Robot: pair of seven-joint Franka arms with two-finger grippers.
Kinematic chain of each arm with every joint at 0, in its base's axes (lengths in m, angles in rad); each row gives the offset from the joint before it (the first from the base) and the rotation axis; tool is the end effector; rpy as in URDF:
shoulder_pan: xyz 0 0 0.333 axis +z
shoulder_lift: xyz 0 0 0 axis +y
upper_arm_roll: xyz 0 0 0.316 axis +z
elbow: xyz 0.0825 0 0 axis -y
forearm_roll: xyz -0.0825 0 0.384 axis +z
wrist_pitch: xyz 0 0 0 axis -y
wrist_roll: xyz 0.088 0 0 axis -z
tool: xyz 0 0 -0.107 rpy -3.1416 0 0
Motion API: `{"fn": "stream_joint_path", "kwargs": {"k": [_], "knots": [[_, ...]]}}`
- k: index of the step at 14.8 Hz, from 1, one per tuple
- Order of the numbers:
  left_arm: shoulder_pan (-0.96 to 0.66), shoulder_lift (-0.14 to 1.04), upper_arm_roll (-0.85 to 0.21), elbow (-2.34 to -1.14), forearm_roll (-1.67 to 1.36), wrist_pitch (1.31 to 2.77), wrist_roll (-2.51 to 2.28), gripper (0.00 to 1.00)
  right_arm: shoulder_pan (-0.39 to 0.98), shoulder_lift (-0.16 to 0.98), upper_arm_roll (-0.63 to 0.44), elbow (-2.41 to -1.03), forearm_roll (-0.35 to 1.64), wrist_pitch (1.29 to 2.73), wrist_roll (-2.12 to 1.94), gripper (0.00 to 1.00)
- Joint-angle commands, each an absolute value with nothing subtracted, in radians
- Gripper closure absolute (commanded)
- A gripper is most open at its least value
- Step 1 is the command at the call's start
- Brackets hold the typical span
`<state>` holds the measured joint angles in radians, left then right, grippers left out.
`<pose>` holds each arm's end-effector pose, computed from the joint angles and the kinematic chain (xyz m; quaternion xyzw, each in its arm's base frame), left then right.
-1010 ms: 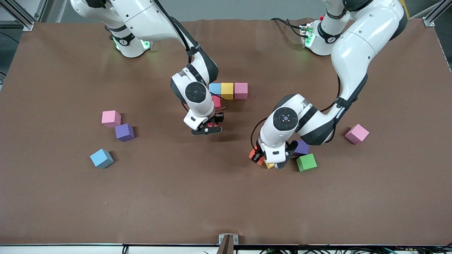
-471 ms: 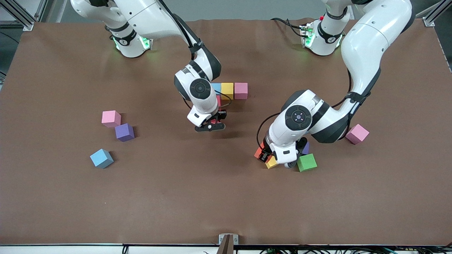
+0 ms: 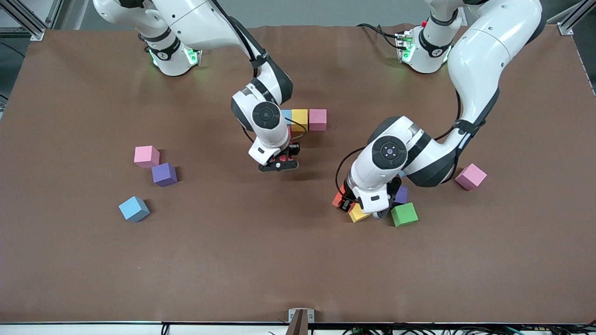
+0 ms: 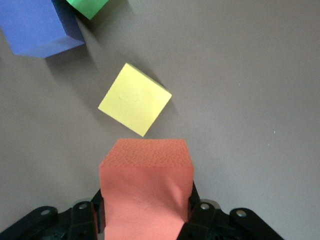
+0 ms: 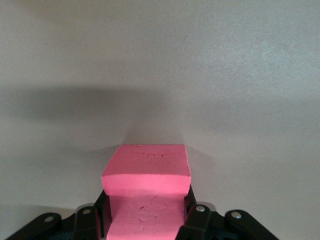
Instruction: Arrange 11 blocks into digit 3
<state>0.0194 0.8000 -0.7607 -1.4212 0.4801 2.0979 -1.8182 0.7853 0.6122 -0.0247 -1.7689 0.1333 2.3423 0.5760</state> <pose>0.6230 -0.3750 0.3191 0.8669 0.4940 -0.0272 0.0608 0.4740 0.4556 0.2127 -0.9979 -0.0469 0.0396 0.0194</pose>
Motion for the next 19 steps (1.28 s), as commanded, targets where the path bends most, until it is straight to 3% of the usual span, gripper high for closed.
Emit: {"fn": "stream_joint_path", "kwargs": {"k": [1, 19], "knots": [[0.029, 0.779, -0.769, -1.433, 0.465, 2.083, -1.829, 1.0, 0.802, 0.627, -0.006, -1.828, 0.144, 2.339, 0.597, 0.71], [0.02, 0.79, -0.802, -1.381, 0.463, 2.025, -1.807, 1.0, 0.79, 0.624, 0.02, -1.827, 0.143, 2.304, 0.607, 0.65]]}}
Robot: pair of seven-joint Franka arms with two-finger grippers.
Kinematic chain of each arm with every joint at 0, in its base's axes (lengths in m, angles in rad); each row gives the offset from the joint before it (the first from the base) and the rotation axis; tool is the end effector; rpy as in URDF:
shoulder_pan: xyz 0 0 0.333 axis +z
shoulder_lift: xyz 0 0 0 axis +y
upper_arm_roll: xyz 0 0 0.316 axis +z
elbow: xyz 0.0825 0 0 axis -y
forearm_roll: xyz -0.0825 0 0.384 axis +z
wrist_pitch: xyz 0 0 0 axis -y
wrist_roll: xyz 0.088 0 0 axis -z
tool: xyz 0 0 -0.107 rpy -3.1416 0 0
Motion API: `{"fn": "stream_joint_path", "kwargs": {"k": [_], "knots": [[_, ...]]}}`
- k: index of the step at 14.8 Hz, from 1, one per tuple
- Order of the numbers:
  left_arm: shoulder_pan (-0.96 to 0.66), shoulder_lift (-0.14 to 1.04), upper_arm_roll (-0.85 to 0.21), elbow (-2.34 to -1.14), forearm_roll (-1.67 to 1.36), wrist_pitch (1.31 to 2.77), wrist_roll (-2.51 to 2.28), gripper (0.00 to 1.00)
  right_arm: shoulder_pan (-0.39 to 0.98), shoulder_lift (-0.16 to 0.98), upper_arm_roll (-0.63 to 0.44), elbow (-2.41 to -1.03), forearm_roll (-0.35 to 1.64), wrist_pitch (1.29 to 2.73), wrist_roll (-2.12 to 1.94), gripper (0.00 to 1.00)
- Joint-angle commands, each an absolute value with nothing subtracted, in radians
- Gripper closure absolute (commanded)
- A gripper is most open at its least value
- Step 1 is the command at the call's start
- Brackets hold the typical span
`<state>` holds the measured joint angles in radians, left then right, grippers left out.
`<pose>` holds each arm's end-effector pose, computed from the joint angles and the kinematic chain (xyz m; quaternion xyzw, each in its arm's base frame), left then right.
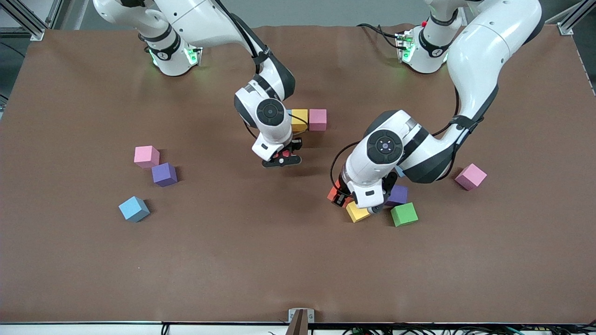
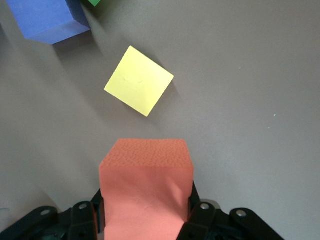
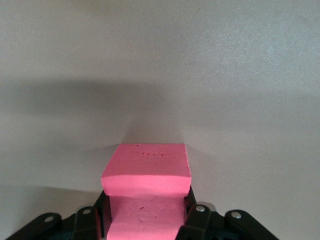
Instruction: Arrange 11 blocks into digit 3
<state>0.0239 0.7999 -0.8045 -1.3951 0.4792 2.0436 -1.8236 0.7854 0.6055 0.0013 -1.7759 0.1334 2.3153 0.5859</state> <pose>0.6168 -0.3855 0.3369 0.8694 0.4892 -0.0375 0.0583 0.4593 0.4640 0.2120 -0.9969 -0.0533 0.0558 0.0161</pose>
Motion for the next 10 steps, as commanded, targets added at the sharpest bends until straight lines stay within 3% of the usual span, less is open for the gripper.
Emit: {"fn": "stream_joint_path", "kwargs": {"k": [1, 2, 4, 10], "knots": [[0.02, 0.79, -0.802, -1.382, 0.462, 2.025, -1.809, 1.0, 0.79, 0.623, 0.02, -1.824, 0.143, 2.304, 0.607, 0.65], [0.018, 0.79, -0.802, -1.382, 0.462, 2.025, -1.81, 1.0, 0.79, 0.623, 0.02, -1.821, 0.143, 2.303, 0.609, 0.58], [0.017, 0.793, -0.801, -1.382, 0.463, 2.026, -1.816, 1.0, 0.79, 0.621, 0.02, -1.803, 0.144, 2.299, 0.612, 0.0], [0.002, 0.804, -0.796, -1.384, 0.462, 2.031, -1.825, 1.0, 0.683, 0.546, 0.02, -1.654, 0.144, 2.039, 0.594, 0.0]]}}
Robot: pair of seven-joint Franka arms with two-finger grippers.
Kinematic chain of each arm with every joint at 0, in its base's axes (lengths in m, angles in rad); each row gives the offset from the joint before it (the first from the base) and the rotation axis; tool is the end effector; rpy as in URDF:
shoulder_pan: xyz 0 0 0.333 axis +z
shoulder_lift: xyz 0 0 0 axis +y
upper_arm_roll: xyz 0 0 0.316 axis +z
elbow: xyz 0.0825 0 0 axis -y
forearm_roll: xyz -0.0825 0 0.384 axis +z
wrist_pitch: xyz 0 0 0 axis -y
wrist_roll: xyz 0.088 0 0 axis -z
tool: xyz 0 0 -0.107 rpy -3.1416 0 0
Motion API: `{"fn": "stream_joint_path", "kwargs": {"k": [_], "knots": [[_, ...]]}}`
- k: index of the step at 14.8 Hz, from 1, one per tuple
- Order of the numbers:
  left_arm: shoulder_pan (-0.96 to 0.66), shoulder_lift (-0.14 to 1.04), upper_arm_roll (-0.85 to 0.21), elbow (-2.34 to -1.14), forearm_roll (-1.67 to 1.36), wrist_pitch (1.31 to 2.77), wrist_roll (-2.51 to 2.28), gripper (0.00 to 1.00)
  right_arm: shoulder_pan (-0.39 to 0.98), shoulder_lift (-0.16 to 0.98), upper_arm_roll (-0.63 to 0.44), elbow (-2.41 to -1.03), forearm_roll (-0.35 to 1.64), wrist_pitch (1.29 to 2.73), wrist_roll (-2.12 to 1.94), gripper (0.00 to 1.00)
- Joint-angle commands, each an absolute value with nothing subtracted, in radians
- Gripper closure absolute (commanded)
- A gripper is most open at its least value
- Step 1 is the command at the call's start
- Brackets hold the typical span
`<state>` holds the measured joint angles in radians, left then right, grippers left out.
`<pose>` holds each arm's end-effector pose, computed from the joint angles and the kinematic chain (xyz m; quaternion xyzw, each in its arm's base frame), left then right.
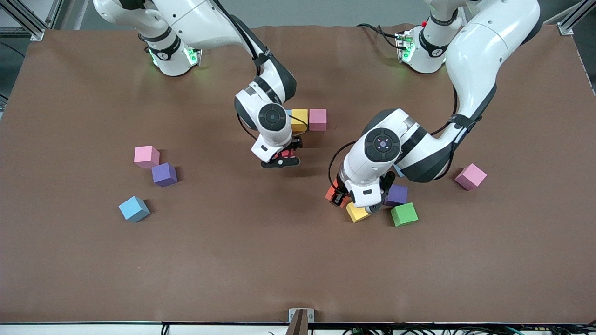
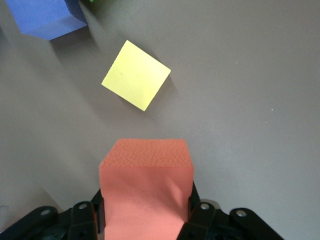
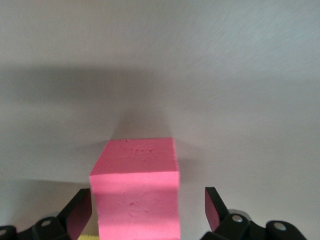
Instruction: Arrange 11 blocks into digit 3
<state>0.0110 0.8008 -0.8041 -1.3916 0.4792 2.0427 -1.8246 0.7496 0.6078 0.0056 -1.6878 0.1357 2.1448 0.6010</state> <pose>0.6128 -0.3929 0.3375 0.8718 0.4849 -0.0376 0.0587 0.4780 0.4573 0.2338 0.9950 0.0354 -0.0934 0.0039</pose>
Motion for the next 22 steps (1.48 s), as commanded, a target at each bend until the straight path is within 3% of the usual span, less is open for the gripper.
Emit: {"fn": "stream_joint_path", "kwargs": {"k": [1, 5, 11, 15, 22], "knots": [[-0.006, 0.819, -0.796, -1.384, 0.463, 2.037, -1.847, 1.0, 0.654, 0.516, 0.021, -1.652, 0.144, 2.004, 0.586, 0.0], [-0.017, 0.838, -0.788, -1.393, 0.457, 2.081, -2.004, 1.0, 0.536, 0.379, 0.017, -1.715, 0.143, 1.888, 0.416, 0.0], [-0.073, 0.85, -0.776, -1.413, 0.472, 2.095, -2.245, 0.99, 0.364, 0.186, 0.011, -1.952, 0.069, 1.907, 0.079, 0.0], [-0.162, 0.859, -0.683, -1.414, 0.472, 2.14, -2.389, 0.99, 0.235, 0.126, 0.011, -2.087, 0.066, 2.011, -0.156, 0.0], [-0.213, 0.848, -0.669, -1.506, 0.581, 2.195, -2.757, 0.99, 0.138, 0.159, 0.009, -2.189, -0.052, 2.272, -0.247, 0.0]]}}
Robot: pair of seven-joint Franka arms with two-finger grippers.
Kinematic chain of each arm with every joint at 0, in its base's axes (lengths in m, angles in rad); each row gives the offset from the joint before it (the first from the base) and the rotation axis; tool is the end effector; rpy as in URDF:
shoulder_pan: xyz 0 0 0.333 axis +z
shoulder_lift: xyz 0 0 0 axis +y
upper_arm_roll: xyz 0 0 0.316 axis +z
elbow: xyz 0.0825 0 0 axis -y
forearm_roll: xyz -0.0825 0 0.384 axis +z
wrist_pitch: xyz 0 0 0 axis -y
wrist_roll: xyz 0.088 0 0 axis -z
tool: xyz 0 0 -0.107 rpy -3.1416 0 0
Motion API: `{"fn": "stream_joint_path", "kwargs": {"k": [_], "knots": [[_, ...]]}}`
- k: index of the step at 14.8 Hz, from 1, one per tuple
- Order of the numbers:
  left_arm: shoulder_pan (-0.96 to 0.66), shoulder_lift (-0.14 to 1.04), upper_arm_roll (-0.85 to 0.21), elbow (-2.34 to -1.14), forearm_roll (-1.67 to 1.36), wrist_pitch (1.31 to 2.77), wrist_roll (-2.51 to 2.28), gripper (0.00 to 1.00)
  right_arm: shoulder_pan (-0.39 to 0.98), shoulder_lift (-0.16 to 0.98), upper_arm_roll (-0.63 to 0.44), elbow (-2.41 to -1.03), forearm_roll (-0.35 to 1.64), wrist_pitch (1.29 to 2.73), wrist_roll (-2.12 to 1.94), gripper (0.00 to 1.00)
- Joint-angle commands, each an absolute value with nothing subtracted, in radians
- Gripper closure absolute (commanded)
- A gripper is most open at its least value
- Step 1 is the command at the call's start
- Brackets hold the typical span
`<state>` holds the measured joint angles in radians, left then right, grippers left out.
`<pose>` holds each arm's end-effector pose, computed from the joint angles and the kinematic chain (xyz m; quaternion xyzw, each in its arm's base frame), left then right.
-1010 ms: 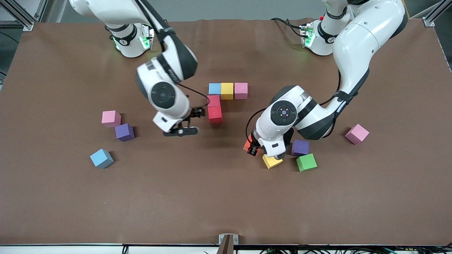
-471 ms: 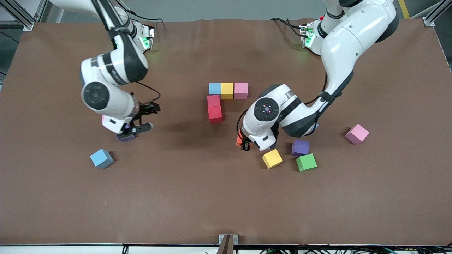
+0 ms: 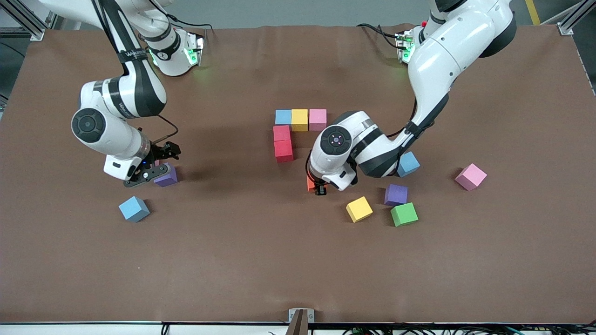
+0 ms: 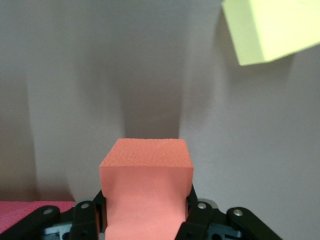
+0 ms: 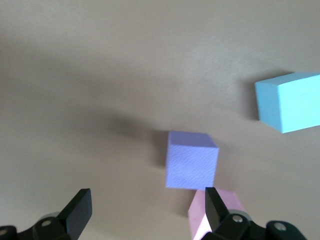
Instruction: Arrange 11 blocks into digit 3
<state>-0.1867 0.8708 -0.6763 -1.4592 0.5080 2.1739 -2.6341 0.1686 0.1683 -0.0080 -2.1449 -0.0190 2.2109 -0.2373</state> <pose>0.5506 -0.4657 0.2437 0.6673 0.7434 -0.0423 0.0177 0.5426 0.0873 0.3165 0.9777 0.2033 -0.0514 0.0060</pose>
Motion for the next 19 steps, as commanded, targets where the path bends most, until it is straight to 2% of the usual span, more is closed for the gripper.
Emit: {"fn": "stream_joint_path", "kwargs": {"k": [1, 4, 9, 15, 16, 17, 18, 19], "knots": [[-0.225, 0.848, -0.669, -1.519, 0.633, 2.195, -2.828, 0.99, 0.132, 0.175, 0.009, -2.191, -0.06, 2.292, -0.248, 0.0], [-0.238, 0.848, -0.67, -1.542, 0.666, 2.195, -2.945, 0.99, 0.107, 0.23, 0.009, -2.195, -0.129, 2.358, -0.25, 0.0], [-0.244, 0.818, -0.699, -1.601, 0.667, 2.204, -3.022, 0.99, 0.069, 0.285, 0.011, -2.276, -0.132, 2.497, -0.25, 0.0], [-0.242, 0.801, -0.741, -1.638, 0.669, 2.22, -3.05, 0.99, 0.067, 0.348, 0.012, -2.276, -0.129, 2.537, -0.247, 0.0], [-0.239, 0.796, -0.756, -1.652, 0.669, 2.221, -3.047, 0.99, 0.067, 0.35, 0.014, -2.276, -0.129, 2.54, -0.248, 0.07], [-0.229, 0.795, -0.768, -1.666, 0.669, 2.221, -3.045, 0.99, 0.067, 0.35, 0.014, -2.275, -0.129, 2.539, -0.249, 0.34], [-0.226, 0.79, -0.773, -1.677, 0.669, 2.221, -3.046, 0.99, 0.067, 0.35, 0.014, -2.272, -0.129, 2.537, -0.25, 0.57], [-0.225, 0.79, -0.773, -1.687, 0.669, 2.221, -3.046, 0.99, 0.069, 0.35, 0.015, -2.266, -0.129, 2.533, -0.262, 0.64]]}}
